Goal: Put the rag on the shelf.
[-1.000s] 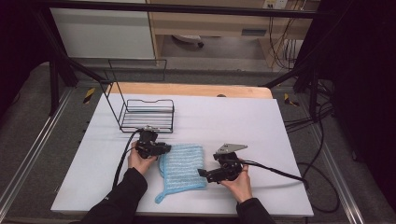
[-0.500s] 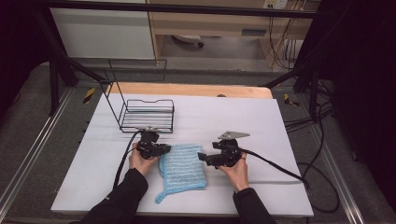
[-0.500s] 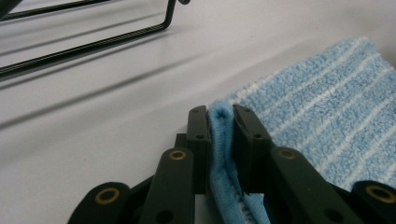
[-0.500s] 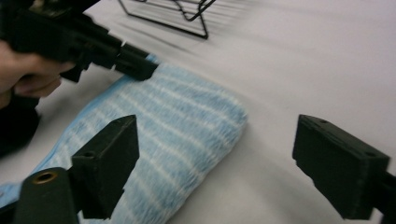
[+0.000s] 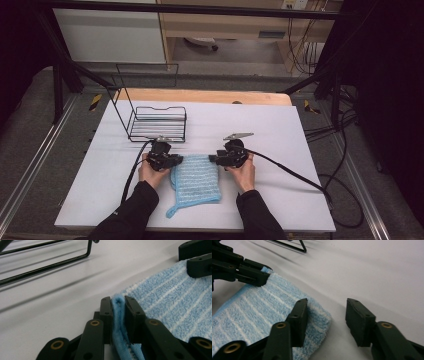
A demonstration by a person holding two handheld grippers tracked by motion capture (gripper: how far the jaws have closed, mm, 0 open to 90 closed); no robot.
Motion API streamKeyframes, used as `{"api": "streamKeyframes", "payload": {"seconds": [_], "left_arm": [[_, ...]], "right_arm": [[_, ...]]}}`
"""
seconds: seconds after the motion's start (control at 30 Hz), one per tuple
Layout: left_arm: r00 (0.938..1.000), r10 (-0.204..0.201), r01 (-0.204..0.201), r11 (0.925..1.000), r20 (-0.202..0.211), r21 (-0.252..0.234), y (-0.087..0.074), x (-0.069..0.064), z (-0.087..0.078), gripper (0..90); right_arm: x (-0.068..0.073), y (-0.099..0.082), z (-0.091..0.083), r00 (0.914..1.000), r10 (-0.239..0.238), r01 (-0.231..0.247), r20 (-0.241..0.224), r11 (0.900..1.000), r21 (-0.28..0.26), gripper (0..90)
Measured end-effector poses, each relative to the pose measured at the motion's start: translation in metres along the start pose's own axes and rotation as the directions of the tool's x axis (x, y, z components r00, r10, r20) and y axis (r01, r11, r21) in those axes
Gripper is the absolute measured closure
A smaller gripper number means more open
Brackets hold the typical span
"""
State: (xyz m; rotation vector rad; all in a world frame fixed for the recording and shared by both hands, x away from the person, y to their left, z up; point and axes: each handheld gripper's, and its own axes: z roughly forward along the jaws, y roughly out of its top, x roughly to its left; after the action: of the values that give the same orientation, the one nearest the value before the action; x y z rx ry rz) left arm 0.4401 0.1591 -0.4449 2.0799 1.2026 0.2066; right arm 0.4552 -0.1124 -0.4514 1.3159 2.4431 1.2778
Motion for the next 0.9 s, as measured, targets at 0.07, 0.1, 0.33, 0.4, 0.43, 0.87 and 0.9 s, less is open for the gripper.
{"api": "streamKeyframes", "payload": {"seconds": [0.07, 0.1, 0.33, 0.4, 0.43, 0.87, 0.9], "left_arm": [[1.0, 0.002, -0.002, 1.0, 0.0, 0.0, 0.0, 0.0, 0.0, 76.9], [1.0, 0.002, -0.002, 1.0, 0.001, -0.001, 0.0, 0.0, 0.0, 76.9], [1.0, -0.005, 0.005, 1.0, 0.003, -0.002, 0.0, 0.001, 0.0, 77.1], [0.9999, -0.012, 0.012, 0.9999, 0.009, -0.001, 0.0, 0.001, 0.0, 77.1], [0.9998, -0.015, 0.015, 0.9999, 0.01, -0.001, 0.0, 0.001, 0.0, 77.3], [0.998, -0.038, 0.042, 0.9969, 0.051, -0.067, 0.003, 0.001, -0.017, 80.4], [0.9977, -0.037, 0.041, 0.9963, 0.056, -0.076, 0.003, 0.0, -0.02, 80.4]], "right_arm": [[-0.001, 0.0, 0.001, 0.9999, 0.007, -0.007, -0.015, 0.9999, 0.009, 61.3], [-0.001, 0.0, 0.002, 0.9997, 0.009, -0.008, -0.022, 0.9999, 0.013, 63.6], [-0.002, 0.0, 0.005, 0.9976, 0.039, -0.037, -0.057, 0.9985, 0.041, 73.5], [-0.001, 0.0, 0.005, 0.9967, 0.05, -0.047, -0.064, 0.9978, 0.048, 75.6], [-0.002, 0.001, 0.005, 0.9964, 0.052, -0.049, -0.067, 0.9976, 0.05, 76.7], [0.007, 0.003, -0.011, 0.9969, 0.044, -0.044, -0.064, 0.999, 0.0, 82.2], [0.008, 0.003, -0.014, 0.997, 0.042, -0.043, -0.065, 0.9989, -0.015, 82.2]]}}
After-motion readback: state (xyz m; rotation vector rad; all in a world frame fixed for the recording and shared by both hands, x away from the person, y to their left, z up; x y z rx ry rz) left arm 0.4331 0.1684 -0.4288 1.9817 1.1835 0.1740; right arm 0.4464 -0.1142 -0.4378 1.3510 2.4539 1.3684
